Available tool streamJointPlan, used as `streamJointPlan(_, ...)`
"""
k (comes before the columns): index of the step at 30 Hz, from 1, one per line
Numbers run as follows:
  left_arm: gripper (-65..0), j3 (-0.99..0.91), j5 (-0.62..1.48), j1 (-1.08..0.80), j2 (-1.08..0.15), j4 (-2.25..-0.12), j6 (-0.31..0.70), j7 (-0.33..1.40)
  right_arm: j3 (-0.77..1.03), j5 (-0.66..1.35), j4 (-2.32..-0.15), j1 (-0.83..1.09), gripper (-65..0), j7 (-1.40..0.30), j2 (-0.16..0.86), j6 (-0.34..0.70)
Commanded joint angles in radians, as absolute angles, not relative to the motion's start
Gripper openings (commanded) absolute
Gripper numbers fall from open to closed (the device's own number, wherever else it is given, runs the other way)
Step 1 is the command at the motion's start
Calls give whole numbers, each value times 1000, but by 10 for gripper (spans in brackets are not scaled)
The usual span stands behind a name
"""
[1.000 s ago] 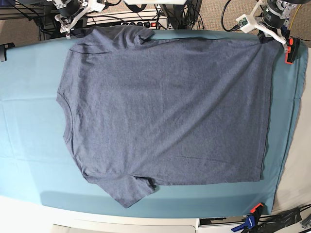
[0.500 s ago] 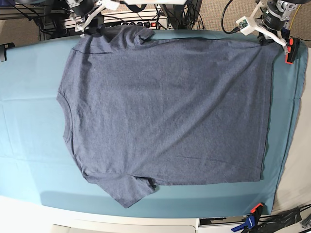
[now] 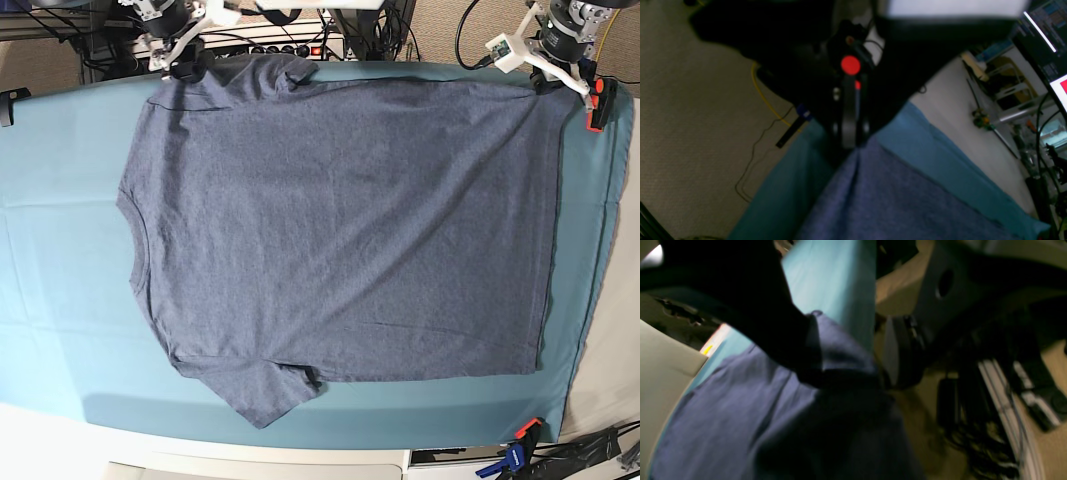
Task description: Fold the T-shirt properly
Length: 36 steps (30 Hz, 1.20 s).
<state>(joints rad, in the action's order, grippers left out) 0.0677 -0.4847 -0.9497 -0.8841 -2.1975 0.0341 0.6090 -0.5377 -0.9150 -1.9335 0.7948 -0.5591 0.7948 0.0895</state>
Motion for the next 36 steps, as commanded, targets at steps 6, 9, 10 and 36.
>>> streamJointPlan(6,-650,61,-493,-952,-895,-2214,22,606,-536,-923,-1916,793,-344,-541,806,86)
streamJointPlan(9,-650,61,-493,-950,-895,-2214,22,606,-536,-936,-1916,793,-345,-538,806,86)
streamJointPlan(10,-650,61,-493,-950,-895,-2214,22,606,-536,-936,-1916,793,-346,-538,806,86)
streamJointPlan(36,-650,61,-493,-950,-895,-2214,22,606,-739,-1053,-1917,793,-560,-591,806,57)
